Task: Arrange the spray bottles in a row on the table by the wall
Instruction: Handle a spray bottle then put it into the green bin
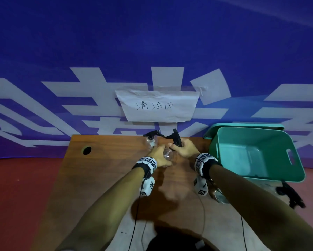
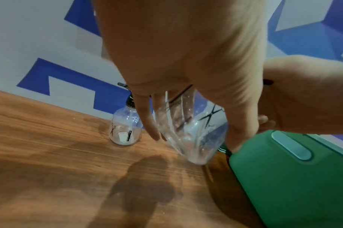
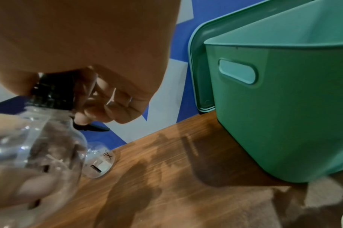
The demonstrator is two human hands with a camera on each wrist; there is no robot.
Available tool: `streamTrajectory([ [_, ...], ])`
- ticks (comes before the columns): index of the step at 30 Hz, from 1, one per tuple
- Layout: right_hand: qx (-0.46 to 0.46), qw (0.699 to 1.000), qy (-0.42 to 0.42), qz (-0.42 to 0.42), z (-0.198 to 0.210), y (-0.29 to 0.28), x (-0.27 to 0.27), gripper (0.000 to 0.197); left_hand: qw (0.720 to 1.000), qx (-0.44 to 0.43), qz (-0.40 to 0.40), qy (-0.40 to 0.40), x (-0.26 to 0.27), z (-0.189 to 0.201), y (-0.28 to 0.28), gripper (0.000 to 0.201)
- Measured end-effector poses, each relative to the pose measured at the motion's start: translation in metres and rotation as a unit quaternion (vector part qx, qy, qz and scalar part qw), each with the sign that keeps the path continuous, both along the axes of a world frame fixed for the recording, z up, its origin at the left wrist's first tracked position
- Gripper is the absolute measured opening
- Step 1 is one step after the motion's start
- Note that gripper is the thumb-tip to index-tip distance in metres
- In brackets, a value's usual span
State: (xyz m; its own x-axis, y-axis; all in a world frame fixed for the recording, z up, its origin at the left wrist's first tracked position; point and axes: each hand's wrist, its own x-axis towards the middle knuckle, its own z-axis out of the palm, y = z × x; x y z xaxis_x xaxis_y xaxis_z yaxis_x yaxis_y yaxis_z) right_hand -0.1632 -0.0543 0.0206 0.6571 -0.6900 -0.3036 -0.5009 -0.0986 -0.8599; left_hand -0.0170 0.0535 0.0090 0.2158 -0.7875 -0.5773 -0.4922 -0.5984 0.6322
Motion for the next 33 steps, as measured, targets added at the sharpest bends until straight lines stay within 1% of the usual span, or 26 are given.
streamTrajectory([
  [2,-0.006,1.000,0.009,-0.009,0.004,0.005,-0.004,0.036,0.999,-0.001,-0.010,0.033,-0.003,0.009,0.004,0.069],
  [4,-0.006,1.000,0.004,0.004,0.011,0.010,-0.008,0.039,0.998,0.009,-0.017,0.064,-0.007,0.012,0.002,0.059],
  [6,-0.017,1.000,0.013,0.019,0.014,0.016,-0.011,0.049,0.997,0.009,-0.032,0.066,-0.013,0.018,0.001,0.048],
  [7,-0.022,1.000,0.015,0.014,0.015,0.019,-0.011,0.054,0.998,0.010,-0.029,0.058,-0.013,0.015,0.000,0.048],
  [10,-0.024,0.999,0.015,-0.026,0.013,0.024,-0.011,0.063,0.999,0.012,-0.034,0.027,-0.012,0.011,0.001,0.055],
  [12,-0.029,0.999,0.011,-0.041,0.012,0.024,-0.012,0.067,0.999,0.007,-0.041,0.026,-0.016,0.027,0.005,0.060],
  [13,-0.034,0.998,0.014,-0.044,0.012,0.025,-0.012,0.068,0.999,0.003,-0.040,0.024,-0.017,0.030,0.006,0.065],
  [17,-0.068,0.995,0.052,-0.050,0.026,0.029,-0.007,0.057,0.998,-0.053,-0.008,-0.023,-0.023,0.037,0.011,0.098],
  [19,-0.079,0.992,0.076,-0.069,0.033,0.033,-0.002,0.049,0.997,-0.076,0.017,-0.018,-0.027,0.037,0.012,0.107],
  [20,-0.081,0.990,0.082,-0.076,0.036,0.035,0.000,0.046,0.996,-0.080,0.028,-0.015,-0.027,0.036,0.011,0.108],
  [23,-0.052,0.992,0.075,-0.085,0.038,0.035,0.000,0.044,0.996,-0.079,0.031,-0.021,-0.028,0.039,0.009,0.101],
  [24,-0.039,0.993,0.067,-0.088,0.038,0.034,-0.001,0.044,0.997,-0.070,0.026,-0.025,-0.028,0.044,0.009,0.096],
  [26,-0.022,0.994,0.041,-0.097,0.036,0.031,-0.005,0.050,0.999,-0.036,-0.003,-0.023,-0.025,0.051,0.007,0.077],
  [27,-0.015,0.995,0.024,-0.099,0.036,0.031,-0.006,0.052,1.000,-0.019,-0.023,-0.008,-0.024,0.054,0.005,0.068],
  [28,-0.009,0.995,0.005,-0.099,0.036,0.030,-0.007,0.050,0.999,-0.002,-0.039,0.011,-0.023,0.058,0.003,0.064],
  [30,-0.013,0.995,-0.017,-0.100,0.038,0.030,-0.006,0.043,0.998,0.008,-0.052,0.034,-0.020,0.063,0.001,0.064],
  [32,-0.035,0.993,-0.011,-0.113,0.040,0.030,-0.004,0.042,0.999,-0.014,-0.040,-0.001,-0.021,0.064,0.001,0.066],
  [33,-0.045,0.992,-0.004,-0.116,0.041,0.030,-0.003,0.043,0.999,-0.036,-0.028,-0.021,-0.022,0.062,0.002,0.072],
])
